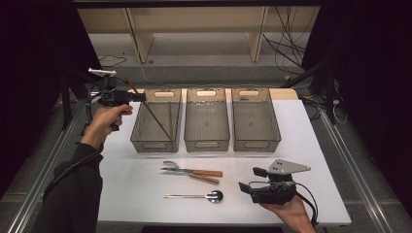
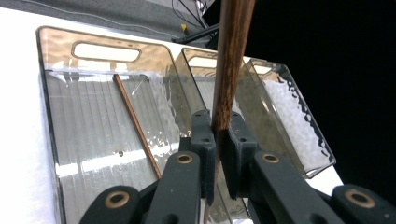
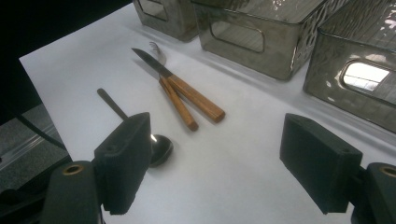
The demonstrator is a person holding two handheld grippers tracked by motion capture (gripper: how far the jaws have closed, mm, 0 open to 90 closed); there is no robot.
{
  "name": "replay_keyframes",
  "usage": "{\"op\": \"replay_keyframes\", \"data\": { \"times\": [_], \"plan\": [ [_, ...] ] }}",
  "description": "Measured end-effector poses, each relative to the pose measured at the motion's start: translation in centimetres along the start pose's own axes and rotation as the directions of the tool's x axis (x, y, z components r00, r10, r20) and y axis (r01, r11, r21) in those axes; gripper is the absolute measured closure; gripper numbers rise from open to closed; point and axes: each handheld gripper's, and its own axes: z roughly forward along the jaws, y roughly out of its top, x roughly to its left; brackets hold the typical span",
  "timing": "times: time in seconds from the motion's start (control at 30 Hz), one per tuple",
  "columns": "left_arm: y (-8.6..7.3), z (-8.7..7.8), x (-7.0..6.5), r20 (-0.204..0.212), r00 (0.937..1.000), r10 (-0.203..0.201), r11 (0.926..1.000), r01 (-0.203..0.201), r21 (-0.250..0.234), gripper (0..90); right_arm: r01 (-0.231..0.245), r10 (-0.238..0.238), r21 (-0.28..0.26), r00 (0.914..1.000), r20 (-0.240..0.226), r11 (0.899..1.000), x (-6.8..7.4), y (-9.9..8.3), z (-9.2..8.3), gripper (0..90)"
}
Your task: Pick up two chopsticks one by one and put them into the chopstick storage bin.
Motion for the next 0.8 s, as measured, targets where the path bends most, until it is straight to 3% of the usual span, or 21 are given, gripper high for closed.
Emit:
{"op": "replay_keyframes", "data": {
  "times": [0.47,0.5,0.8],
  "plan": [
    [-0.6,2.4,-0.3,-0.017,0.9996,0.022,0.9982,-0.021,0.055,83.8,-0.008,0.008,-0.002,1.0000,0.000,1.000,0.0,-0.1,-0.1,26.1],
    [-0.6,2.7,-0.5,-0.024,0.9991,0.036,0.9964,-0.034,0.078,83.8,-0.008,0.008,-0.002,1.0000,0.000,1.000,0.0,-0.1,-0.1,26.1],
    [-0.8,3.8,-0.8,-0.022,0.9988,0.043,0.9931,-0.041,0.110,83.7,-0.008,0.008,-0.007,0.9999,-0.010,1.000,0.1,-0.2,-0.1,26.1]
  ]
}}
